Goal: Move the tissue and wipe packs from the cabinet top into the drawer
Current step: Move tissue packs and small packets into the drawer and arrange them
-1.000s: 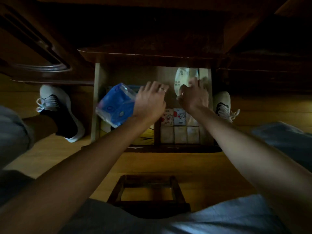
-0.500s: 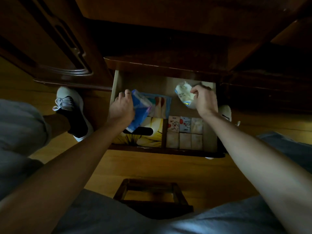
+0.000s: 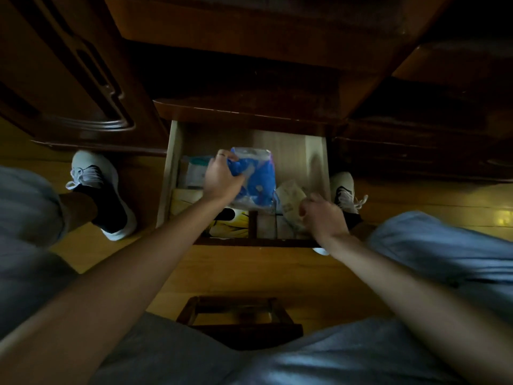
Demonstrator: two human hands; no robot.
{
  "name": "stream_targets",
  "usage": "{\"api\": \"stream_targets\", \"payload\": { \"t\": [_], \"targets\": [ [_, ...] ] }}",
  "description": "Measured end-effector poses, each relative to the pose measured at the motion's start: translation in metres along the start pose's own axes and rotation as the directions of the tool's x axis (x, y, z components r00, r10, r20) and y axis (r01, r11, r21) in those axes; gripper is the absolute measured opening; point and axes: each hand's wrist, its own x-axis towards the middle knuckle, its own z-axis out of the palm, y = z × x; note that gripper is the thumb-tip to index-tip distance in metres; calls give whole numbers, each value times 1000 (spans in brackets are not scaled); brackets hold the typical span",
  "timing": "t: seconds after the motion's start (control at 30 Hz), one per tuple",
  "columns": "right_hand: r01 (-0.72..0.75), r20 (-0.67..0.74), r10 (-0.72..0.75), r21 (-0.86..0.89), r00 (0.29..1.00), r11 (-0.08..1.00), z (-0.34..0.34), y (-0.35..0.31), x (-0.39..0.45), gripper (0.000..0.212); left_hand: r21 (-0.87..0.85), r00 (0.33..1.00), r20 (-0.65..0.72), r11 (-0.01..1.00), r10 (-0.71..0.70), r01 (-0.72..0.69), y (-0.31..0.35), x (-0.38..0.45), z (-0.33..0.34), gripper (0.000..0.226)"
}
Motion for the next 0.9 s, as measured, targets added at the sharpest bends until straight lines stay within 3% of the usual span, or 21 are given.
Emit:
{"api": "stream_targets", "payload": {
  "t": [0.07,0.13,0.2,0.3,0.37,0.43,0.53,0.63,0.7,0.77,0.83,0.9],
  "targets": [
    [-49,95,50,-19,994,999,7,-7,-4,12,41,998,52,999,17,-19,3,-9,15,37],
    [-141,197,123,76,973,987,8,-7,-1,14,70,996,87,997,23,-29,4,-13,25,38],
    [-169,179,147,118,973,979,8,-4,9,23,67,995,95,997,32,-38,2,-14,27,37],
    [-7,8,7,-44,1000,999,5,-2,26,52,83,997,73,996,18,-24,-4,-9,23,35],
    [92,86,-81,-139,993,986,8,-2,35,70,83,998,61,997,0,-5,-8,-6,21,35],
    [131,211,-78,-252,974,959,13,-1,39,70,89,998,68,996,0,-6,-9,-4,23,36],
    [119,255,-45,-285,966,951,17,-1,40,57,134,996,91,991,0,-12,-9,-3,29,37],
    [72,187,-46,-134,981,988,5,1,40,42,137,993,116,990,9,-25,-7,-2,35,37],
    [-7,-41,7,23,999,1000,-6,9,43,26,108,989,145,993,39,-55,-3,-1,41,36],
    [-61,-232,113,222,966,973,-19,19,43,25,71,981,176,993,84,-98,5,-2,52,35],
    [-98,-263,209,381,942,919,-27,29,43,31,62,970,204,987,132,-148,13,-7,69,39],
    [-138,-228,239,383,944,913,-24,38,40,25,85,937,318,980,147,-182,16,-16,92,47]
  ]
}}
